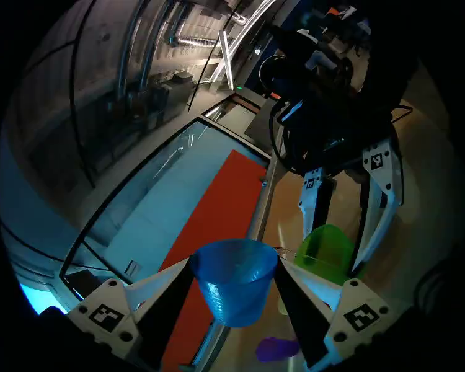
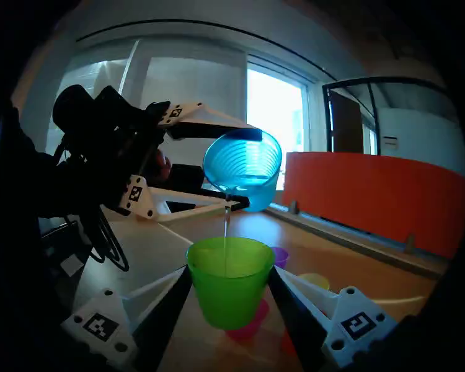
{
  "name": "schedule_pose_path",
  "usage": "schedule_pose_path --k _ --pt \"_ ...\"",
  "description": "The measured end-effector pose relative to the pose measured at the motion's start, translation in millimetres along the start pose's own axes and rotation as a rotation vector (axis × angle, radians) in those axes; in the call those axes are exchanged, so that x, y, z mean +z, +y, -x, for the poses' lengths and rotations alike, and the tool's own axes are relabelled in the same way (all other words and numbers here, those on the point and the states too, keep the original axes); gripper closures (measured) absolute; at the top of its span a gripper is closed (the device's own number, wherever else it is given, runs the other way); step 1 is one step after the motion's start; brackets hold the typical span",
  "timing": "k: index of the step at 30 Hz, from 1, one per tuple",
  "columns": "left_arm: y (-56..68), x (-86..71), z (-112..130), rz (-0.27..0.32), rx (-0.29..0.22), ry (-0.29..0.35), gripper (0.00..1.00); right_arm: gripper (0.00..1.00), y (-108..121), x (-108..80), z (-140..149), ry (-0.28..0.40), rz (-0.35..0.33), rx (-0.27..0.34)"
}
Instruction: Pour water
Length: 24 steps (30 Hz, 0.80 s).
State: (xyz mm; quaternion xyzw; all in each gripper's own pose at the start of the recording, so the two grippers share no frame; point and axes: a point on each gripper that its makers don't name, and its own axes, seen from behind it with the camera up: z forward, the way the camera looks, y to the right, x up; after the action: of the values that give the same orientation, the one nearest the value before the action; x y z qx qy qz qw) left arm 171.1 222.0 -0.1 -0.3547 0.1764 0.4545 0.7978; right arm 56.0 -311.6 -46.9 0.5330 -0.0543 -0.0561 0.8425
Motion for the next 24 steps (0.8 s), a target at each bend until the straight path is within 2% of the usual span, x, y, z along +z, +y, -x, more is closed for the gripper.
schedule_pose_path --k 24 --pt "-7.3 -1.1 -5.6 -0.012 0.02 0.006 0.13 0.12 0.3 -2.0 -5.2 0.009 0.004 -0.011"
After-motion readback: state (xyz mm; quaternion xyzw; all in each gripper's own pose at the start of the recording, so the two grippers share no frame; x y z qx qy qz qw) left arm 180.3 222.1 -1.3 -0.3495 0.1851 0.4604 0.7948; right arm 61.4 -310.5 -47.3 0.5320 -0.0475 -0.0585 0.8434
